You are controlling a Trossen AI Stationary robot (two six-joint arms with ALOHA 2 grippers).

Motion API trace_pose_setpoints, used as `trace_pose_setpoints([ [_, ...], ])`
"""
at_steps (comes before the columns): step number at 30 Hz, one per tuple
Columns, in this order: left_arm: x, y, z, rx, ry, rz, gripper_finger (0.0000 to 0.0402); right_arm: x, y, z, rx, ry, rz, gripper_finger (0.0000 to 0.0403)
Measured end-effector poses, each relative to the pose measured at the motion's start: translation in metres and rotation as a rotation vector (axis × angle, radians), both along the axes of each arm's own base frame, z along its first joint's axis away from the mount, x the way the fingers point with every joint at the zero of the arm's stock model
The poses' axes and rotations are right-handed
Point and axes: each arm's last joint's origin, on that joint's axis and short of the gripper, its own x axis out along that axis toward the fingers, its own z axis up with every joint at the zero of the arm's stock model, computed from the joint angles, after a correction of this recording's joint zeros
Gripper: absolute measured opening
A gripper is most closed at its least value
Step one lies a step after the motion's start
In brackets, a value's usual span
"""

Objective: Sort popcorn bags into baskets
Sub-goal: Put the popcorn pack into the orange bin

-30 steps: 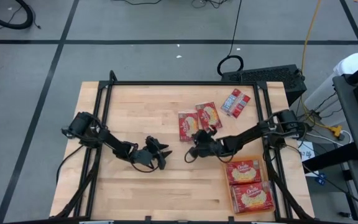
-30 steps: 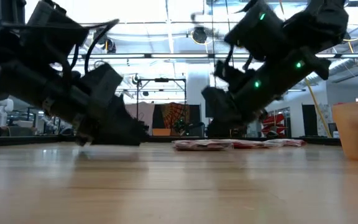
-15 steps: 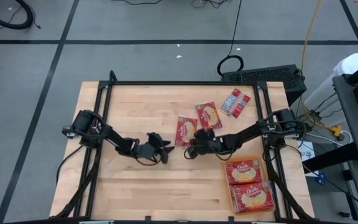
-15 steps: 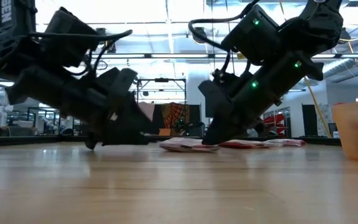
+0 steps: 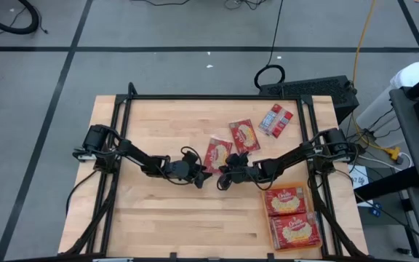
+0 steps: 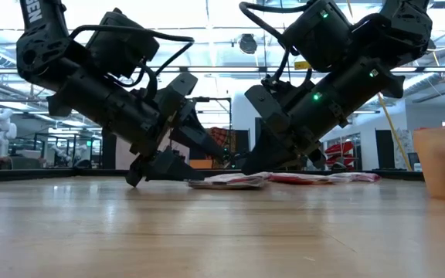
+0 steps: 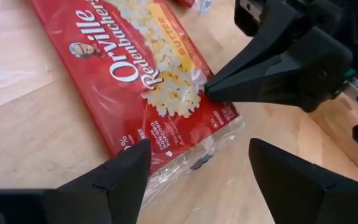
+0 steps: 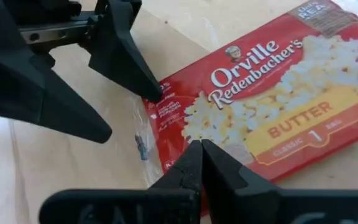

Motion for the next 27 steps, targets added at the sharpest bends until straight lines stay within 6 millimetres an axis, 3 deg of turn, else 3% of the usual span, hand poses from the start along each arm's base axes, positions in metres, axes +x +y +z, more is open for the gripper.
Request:
trace_pose_setpoints([
  [8,-0.011,0.001,0.024,-0.049,0.083,0.016,0.0226,0.000,0.000,0.000,-0.011,0.008,0.008,0.0001],
  [14,-0.018,0.003,0.027,-0.016,0.153,0.028,0.0196,0.000,0.000,0.000,-0.028,0.007,0.018,0.0001],
  [27,-0.031,0.005,0.052,0.036,0.192,0.008,0.0200,0.000,0.008,0.001,-0.084,0.014,0.090,0.0001],
])
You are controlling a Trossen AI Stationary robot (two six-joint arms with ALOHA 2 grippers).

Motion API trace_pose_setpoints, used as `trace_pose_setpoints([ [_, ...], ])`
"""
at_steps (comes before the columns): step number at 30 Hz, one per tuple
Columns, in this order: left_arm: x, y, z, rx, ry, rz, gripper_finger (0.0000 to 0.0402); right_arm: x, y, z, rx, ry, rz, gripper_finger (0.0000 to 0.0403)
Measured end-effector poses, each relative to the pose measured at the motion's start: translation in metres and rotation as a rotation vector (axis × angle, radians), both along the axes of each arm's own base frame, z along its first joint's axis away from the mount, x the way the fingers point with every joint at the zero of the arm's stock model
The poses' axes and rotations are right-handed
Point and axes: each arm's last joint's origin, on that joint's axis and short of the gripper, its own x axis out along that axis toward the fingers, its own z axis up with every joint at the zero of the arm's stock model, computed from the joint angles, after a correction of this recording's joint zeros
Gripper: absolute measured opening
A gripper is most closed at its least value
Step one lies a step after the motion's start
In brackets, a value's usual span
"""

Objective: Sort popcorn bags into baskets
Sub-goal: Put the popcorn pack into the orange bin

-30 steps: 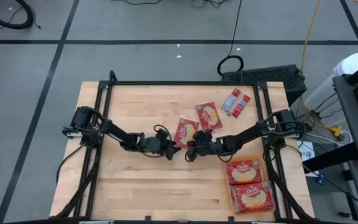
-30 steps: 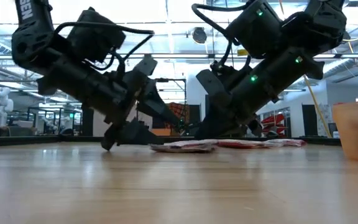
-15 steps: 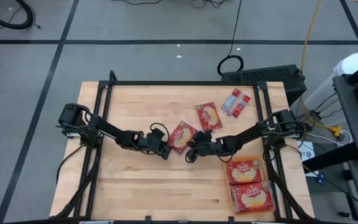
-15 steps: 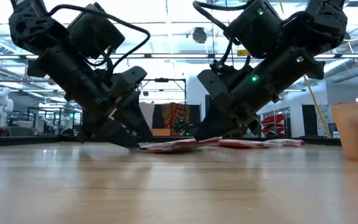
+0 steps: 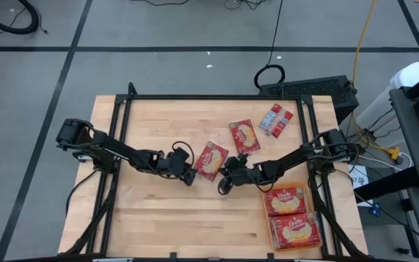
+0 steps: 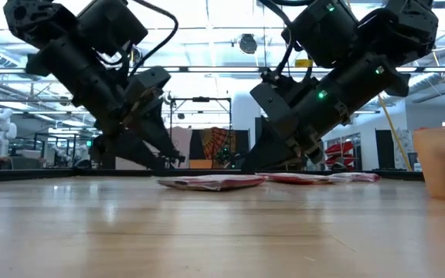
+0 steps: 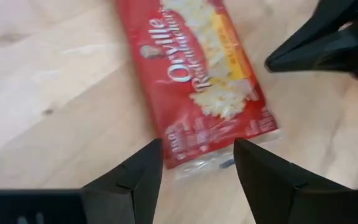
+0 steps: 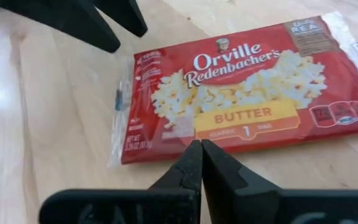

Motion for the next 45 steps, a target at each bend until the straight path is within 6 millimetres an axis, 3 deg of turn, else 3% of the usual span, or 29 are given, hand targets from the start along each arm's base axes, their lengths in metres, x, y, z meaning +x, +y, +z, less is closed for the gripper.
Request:
trace_pose_setpoints([
  [10,0.002,0.000,-0.018,0.013,0.062,0.007,0.0270,0.001,-0.001,0.002,-0.047,-0.003,0.031,0.0001],
  [15,0.009,-0.001,-0.025,0.026,0.021,0.001,0.0277,0.002,-0.001,0.003,-0.064,-0.021,0.020,0.0001],
  [19,0.011,-0.001,-0.031,0.086,0.038,-0.063,0.0222,0.003,-0.001,0.004,-0.064,-0.029,0.017,0.0001],
  [27,0.011,-0.001,-0.045,0.212,0.116,-0.187,0.0023,0.004,0.008,0.016,-0.103,-0.107,0.047,0.0001],
  [32,0.011,-0.004,-0.036,0.326,0.100,-0.323,0.0015,0.002,0.005,0.033,-0.145,-0.156,-0.010,0.0003],
  [36,0.006,-0.005,-0.020,0.443,0.101,-0.386,0.0006,-0.004,-0.005,0.059,-0.169,-0.172,-0.024,0.0017],
  [45,-0.002,-0.018,0.016,0.751,0.056,-0.431,0.0004,-0.037,-0.037,0.104,-0.089,-0.092,-0.009,0.0100],
])
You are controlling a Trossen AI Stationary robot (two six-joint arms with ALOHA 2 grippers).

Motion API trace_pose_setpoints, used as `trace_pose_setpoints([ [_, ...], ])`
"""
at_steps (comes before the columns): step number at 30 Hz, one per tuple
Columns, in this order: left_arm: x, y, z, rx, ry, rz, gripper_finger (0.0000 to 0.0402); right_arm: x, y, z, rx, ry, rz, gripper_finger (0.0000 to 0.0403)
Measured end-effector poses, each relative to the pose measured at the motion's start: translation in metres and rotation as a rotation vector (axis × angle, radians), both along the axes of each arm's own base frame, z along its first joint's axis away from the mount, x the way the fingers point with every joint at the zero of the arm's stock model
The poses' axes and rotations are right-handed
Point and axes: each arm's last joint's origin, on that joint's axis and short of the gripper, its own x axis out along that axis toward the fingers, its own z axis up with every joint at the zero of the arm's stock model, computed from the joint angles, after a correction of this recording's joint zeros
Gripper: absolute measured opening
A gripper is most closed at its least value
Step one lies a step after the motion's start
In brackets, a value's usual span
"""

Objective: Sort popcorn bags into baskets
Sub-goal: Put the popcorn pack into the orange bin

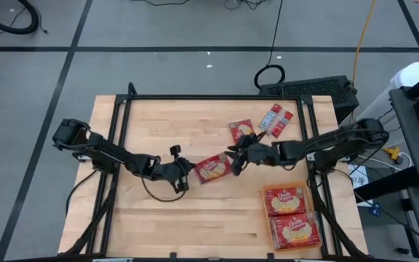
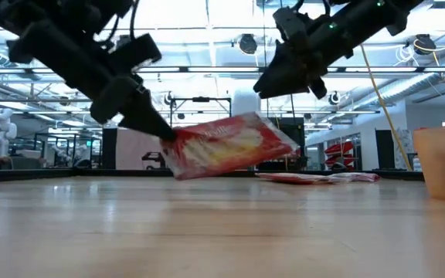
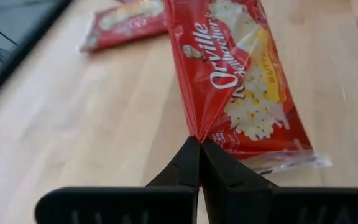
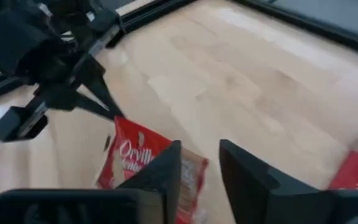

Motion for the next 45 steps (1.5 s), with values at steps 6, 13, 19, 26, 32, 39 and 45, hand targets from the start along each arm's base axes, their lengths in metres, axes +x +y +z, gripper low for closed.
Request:
trace_pose_setpoints([
  [6,-0.004,-0.012,0.005,0.053,-0.031,0.004,0.0003,-0.003,-0.003,0.000,0.068,0.040,0.090,0.0171],
  [13,-0.009,-0.029,0.005,0.061,-0.057,0.005,0.0002,-0.002,0.001,-0.005,0.091,0.062,0.133,0.0209],
  [19,-0.010,-0.033,0.006,0.078,-0.069,0.009,0.0001,0.001,0.005,-0.004,0.133,0.038,0.191,0.0201],
  [26,-0.009,-0.029,0.007,0.067,-0.082,0.029,0.0002,0.011,0.012,-0.018,0.168,0.031,0.205,0.0168],
  [32,-0.010,-0.033,0.007,0.051,-0.083,0.018,0.0003,0.024,0.019,-0.035,0.193,0.000,0.205,0.0127],
  [39,-0.012,-0.040,0.007,0.016,-0.101,0.007,0.0010,0.029,0.030,-0.040,0.209,-0.030,0.241,0.0033],
  [45,-0.009,-0.042,0.010,-0.103,-0.146,0.003,0.0090,0.018,0.038,-0.034,0.266,0.018,0.224,0.0017],
])
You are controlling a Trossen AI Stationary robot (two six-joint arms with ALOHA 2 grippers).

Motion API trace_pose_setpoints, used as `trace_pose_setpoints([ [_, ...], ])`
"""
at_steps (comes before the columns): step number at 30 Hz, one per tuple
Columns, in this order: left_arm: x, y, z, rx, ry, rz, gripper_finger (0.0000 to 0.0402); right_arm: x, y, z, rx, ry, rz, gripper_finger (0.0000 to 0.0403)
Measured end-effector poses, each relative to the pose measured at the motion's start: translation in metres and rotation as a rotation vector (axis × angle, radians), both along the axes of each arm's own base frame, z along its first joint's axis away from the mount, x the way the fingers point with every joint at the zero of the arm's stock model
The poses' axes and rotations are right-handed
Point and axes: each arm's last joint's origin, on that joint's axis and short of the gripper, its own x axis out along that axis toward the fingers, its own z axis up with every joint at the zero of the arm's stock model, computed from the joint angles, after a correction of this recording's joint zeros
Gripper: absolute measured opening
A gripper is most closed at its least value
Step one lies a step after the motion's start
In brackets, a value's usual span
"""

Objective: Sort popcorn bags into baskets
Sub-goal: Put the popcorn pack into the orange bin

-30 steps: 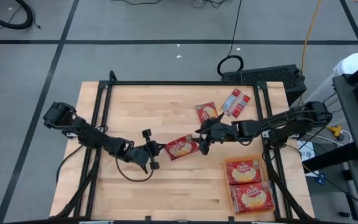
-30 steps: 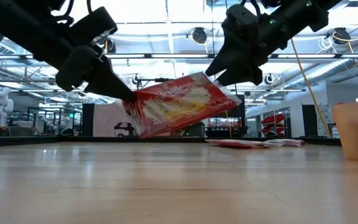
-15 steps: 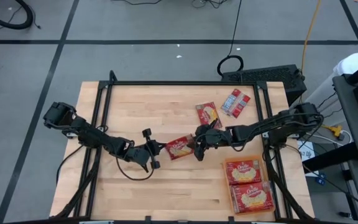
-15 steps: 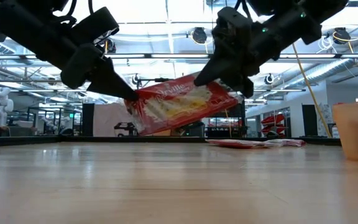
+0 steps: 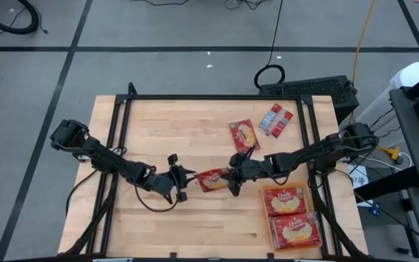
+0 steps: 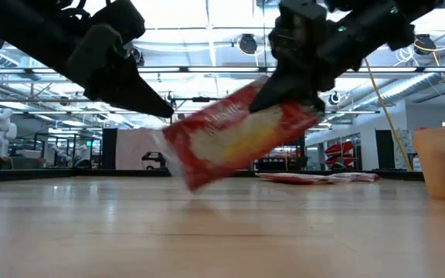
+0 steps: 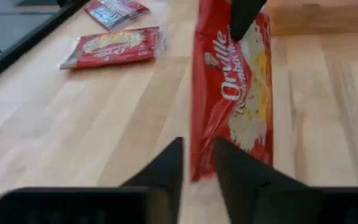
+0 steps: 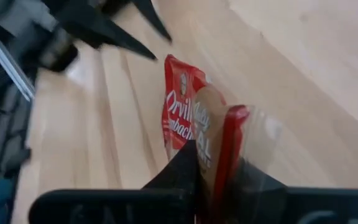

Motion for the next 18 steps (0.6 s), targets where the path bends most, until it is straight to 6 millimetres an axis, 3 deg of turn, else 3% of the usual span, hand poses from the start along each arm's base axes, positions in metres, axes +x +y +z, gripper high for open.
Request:
trace_pose_setpoints([
  [9,0.000,0.000,-0.002,-0.160,-0.034,0.090,0.0250,-0.039,0.016,0.029,0.089,0.107,0.002,0.0010],
  [13,-0.001,0.000,-0.007,-0.205,-0.021,0.114,0.0277,-0.062,0.022,0.046,0.155,0.155,-0.025,0.0010],
  [18,0.000,-0.005,-0.018,-0.258,-0.007,0.142,0.0282,-0.087,0.029,0.065,0.235,0.259,-0.061,0.0010],
])
